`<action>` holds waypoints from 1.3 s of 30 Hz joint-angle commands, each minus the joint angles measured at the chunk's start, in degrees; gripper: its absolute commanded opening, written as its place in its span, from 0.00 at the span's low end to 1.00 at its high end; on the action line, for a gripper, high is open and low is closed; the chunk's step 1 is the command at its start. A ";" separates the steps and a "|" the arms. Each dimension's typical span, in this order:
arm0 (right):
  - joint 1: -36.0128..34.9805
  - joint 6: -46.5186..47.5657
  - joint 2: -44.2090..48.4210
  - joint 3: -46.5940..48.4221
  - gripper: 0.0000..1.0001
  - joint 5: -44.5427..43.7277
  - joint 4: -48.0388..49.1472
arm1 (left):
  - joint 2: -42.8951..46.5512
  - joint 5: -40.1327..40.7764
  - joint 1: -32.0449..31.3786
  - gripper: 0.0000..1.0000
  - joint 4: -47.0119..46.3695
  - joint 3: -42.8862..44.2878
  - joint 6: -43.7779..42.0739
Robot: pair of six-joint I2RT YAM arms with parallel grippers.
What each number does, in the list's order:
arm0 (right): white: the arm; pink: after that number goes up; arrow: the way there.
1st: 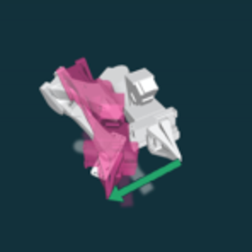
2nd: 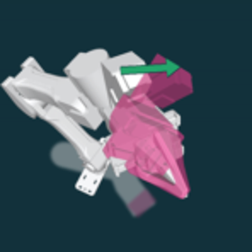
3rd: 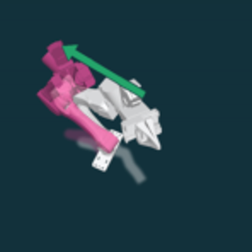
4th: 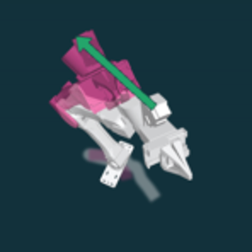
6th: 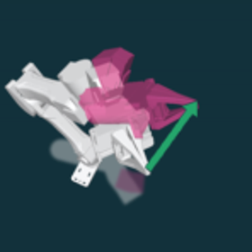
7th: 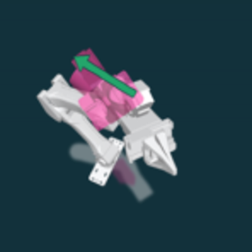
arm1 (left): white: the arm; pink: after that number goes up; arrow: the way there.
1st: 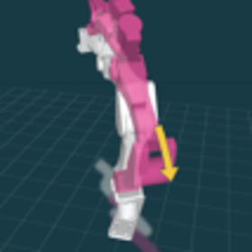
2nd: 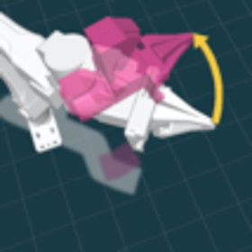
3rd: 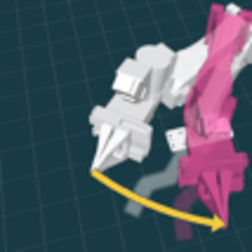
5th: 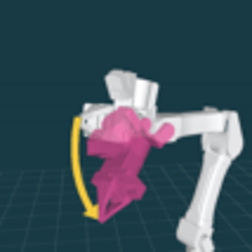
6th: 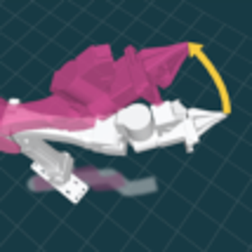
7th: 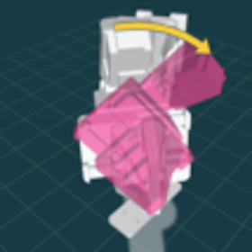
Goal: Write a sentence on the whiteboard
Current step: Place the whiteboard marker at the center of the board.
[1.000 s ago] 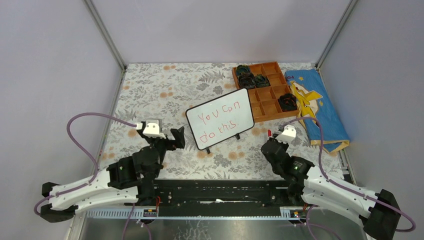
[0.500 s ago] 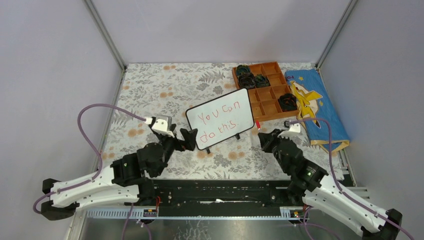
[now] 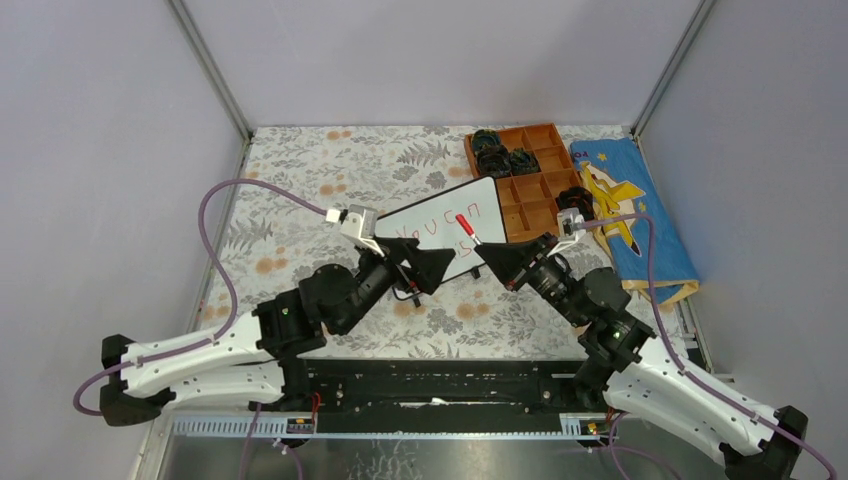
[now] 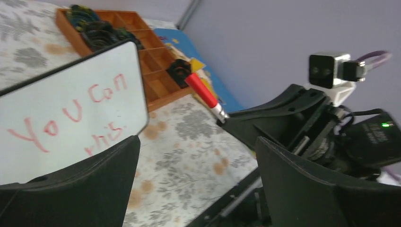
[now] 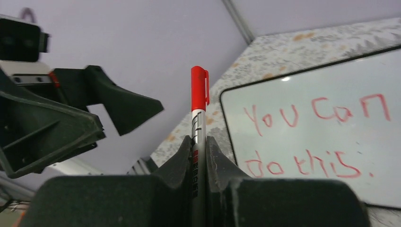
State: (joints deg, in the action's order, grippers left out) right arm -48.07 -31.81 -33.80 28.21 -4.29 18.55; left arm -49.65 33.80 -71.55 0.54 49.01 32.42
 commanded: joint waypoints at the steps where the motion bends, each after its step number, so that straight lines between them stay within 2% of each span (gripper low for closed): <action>1: 0.26 -2.25 -2.27 2.82 0.00 7.97 12.47 | -0.16 -5.46 1.75 0.97 -9.92 -0.58 8.04; 5: 0.26 -3.55 -2.38 1.79 0.00 8.55 15.25 | -0.46 -13.42 7.32 0.89 -13.83 -2.36 13.84; 10: 0.27 -3.46 -2.47 1.38 0.00 8.80 15.34 | -1.39 -20.90 12.06 0.69 -20.02 -5.47 18.36; 14: 0.29 -4.23 -2.80 1.41 0.00 9.35 16.15 | -3.61 -26.73 14.24 0.67 -23.34 -5.53 21.11; 16: 0.26 -4.31 -3.25 1.72 0.00 9.64 16.10 | -4.47 -28.20 14.46 0.71 -24.38 -5.26 21.25; 20: 0.26 -4.70 -3.74 1.85 0.00 9.40 16.24 | -5.05 -29.31 14.49 0.73 -25.87 -5.16 21.53; 30: 0.27 -5.84 -4.58 1.62 0.00 10.34 17.07 | -6.16 -28.90 14.47 0.50 -25.33 -4.44 21.95; 39: 0.29 -6.51 -4.79 1.94 0.00 12.94 17.37 | -7.50 -28.75 14.51 0.48 -24.53 -3.81 23.17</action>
State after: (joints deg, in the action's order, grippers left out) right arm -48.05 -37.67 -38.65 28.82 5.78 32.27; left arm -57.04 5.34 -57.32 -21.04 43.66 54.72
